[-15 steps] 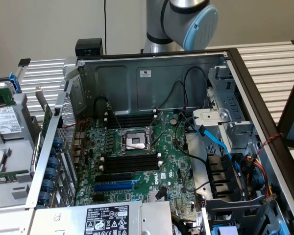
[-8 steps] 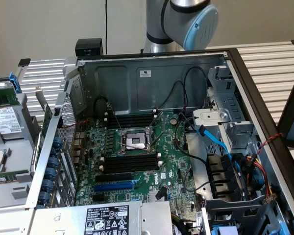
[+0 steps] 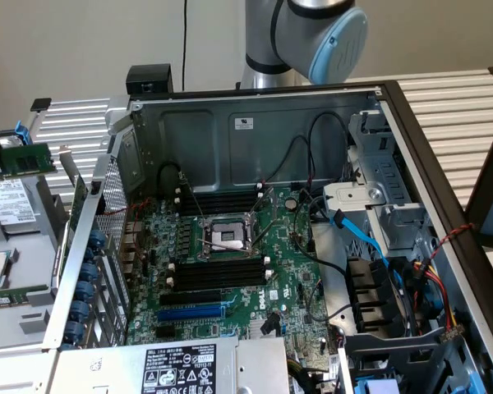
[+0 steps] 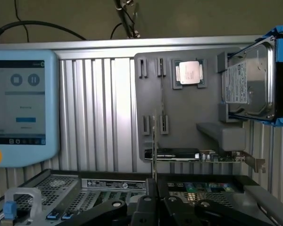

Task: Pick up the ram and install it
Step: 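Pick up the ram and move it above insertion slot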

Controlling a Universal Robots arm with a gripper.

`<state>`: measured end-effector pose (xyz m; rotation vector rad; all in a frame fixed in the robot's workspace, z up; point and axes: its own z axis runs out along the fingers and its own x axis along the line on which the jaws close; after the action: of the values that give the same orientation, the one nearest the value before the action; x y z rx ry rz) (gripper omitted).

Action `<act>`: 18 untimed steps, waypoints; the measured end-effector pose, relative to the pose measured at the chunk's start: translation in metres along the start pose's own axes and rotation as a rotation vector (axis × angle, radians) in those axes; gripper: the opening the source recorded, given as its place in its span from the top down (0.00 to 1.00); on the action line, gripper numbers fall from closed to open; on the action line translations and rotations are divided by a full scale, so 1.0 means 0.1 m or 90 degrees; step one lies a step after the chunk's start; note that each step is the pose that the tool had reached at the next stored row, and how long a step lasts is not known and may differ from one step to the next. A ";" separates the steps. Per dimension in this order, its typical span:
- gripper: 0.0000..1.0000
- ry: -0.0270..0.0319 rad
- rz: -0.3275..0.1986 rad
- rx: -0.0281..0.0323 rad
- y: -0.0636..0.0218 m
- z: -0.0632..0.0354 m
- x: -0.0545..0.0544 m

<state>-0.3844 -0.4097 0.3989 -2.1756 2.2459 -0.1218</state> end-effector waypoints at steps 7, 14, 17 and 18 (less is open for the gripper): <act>0.88 0.0018 0.000 0.0000 -0.188 0.011 -0.02; 0.88 0.0044 0.000 0.0000 -0.369 0.022 -0.04; 0.88 0.0058 0.000 -0.0001 -0.443 0.026 -0.05; 0.88 0.0063 0.000 -0.0002 -0.467 0.027 -0.05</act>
<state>-0.3374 -0.4059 0.3990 -2.1807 2.2506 -0.1325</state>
